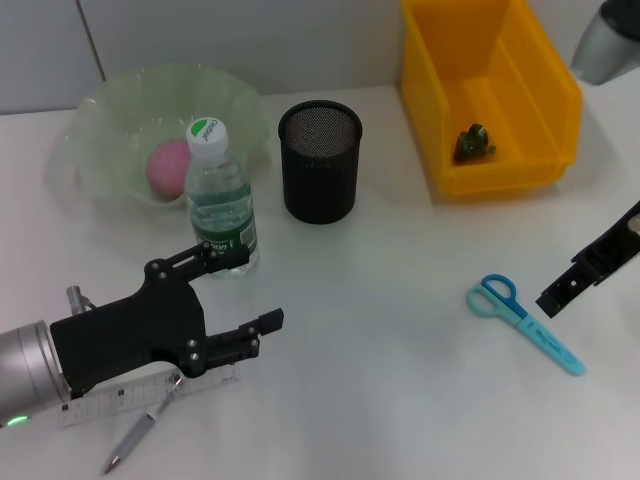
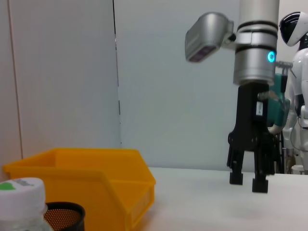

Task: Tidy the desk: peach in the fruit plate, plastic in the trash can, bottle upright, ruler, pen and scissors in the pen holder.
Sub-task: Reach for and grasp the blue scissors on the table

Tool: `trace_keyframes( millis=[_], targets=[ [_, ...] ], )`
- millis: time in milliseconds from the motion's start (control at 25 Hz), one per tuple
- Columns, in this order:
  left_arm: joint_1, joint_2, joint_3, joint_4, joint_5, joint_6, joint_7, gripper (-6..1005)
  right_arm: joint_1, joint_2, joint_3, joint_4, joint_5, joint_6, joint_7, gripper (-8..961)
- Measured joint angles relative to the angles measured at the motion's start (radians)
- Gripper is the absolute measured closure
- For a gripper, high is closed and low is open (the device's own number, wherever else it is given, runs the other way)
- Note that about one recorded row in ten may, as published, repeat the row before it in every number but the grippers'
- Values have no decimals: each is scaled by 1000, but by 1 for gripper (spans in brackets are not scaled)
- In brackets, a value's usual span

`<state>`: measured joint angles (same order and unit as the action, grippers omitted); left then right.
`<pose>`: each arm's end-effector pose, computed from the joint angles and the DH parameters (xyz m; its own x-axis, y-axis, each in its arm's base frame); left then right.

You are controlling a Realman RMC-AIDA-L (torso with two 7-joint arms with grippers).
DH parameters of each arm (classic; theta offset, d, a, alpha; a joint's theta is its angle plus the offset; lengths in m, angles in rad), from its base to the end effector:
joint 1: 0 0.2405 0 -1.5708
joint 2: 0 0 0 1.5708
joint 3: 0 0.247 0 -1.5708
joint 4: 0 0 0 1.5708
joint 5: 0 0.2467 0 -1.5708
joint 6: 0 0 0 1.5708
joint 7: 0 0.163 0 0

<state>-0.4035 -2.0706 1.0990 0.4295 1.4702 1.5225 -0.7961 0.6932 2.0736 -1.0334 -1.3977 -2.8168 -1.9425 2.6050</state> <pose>-0.2701 0.3124 -0.0640 0.7847 -0.0065 0.6199 0.2123 -0.9366 -0.2786 0.1951 0.3729 0.0728 0.4711 -0.8528 0.2256 -0.7011 -0.5172 -0.4909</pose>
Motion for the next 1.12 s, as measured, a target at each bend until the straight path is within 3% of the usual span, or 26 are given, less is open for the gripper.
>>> trace_keyframes(
  millis=[640, 1120],
  targets=[
    [-16, -2, 2, -28, -1, -17, 6, 213, 48, 3, -124, 238, -64, 169, 16, 123],
    [-18, -1, 3, -38, 5, -17, 6, 213, 56, 9, -189, 291, -57, 240, 38, 126]
  ],
)
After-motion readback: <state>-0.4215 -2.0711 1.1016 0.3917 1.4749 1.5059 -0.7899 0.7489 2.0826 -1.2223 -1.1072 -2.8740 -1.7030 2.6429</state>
